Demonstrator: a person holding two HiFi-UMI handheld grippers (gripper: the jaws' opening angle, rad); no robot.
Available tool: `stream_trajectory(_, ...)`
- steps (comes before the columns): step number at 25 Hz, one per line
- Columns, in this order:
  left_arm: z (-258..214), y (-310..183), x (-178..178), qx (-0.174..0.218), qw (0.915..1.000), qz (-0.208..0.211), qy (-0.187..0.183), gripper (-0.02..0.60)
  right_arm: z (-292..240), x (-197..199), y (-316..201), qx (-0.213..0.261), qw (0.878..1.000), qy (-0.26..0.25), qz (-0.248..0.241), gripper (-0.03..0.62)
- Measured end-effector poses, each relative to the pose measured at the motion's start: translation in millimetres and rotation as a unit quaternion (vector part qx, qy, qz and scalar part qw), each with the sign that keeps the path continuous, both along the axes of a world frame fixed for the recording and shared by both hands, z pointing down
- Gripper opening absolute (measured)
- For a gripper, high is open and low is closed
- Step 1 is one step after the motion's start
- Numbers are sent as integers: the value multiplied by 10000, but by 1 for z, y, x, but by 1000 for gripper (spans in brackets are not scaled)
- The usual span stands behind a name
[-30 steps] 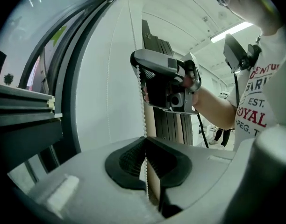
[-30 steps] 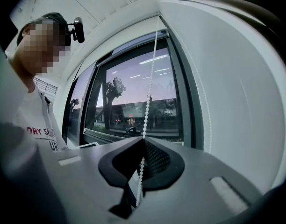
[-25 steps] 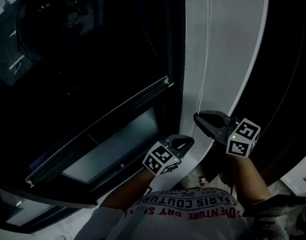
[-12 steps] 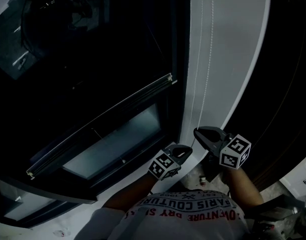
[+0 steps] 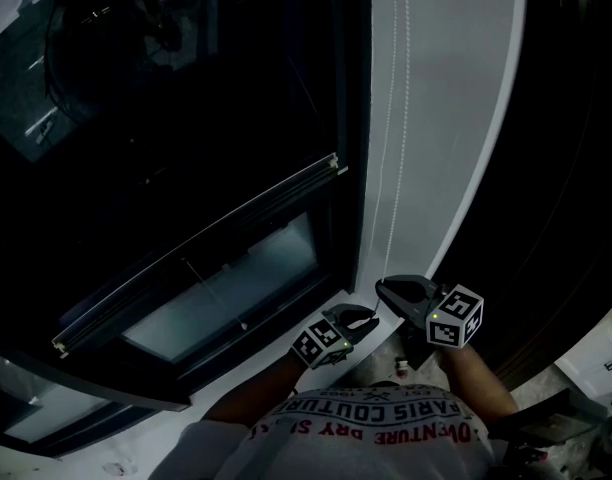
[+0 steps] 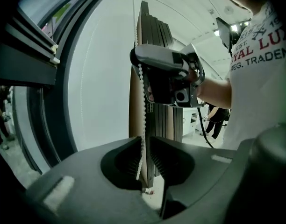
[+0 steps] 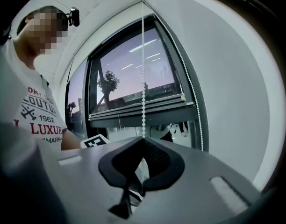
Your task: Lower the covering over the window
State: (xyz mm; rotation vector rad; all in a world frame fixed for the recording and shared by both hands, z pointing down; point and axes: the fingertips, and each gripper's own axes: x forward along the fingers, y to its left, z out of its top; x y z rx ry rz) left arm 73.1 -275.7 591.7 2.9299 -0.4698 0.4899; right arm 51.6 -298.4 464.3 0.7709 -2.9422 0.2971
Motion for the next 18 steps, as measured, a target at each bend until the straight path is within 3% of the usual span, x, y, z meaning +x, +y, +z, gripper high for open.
stream_trajectory(8, -64, -9, -24, 239, 9991, -40, 345, 92, 2, 5, -5, 1, 9997, 242, -28, 8)
stream_trajectory(13, -154, -24, -35, 630, 9929, -138, 1002, 95, 2, 9, -5, 46, 9997, 237, 5, 8)
stream_trajectory(18, -258, -39, -27, 1031, 9791, -65, 1754, 97, 2, 9, 4, 25, 9996, 275, -31, 8)
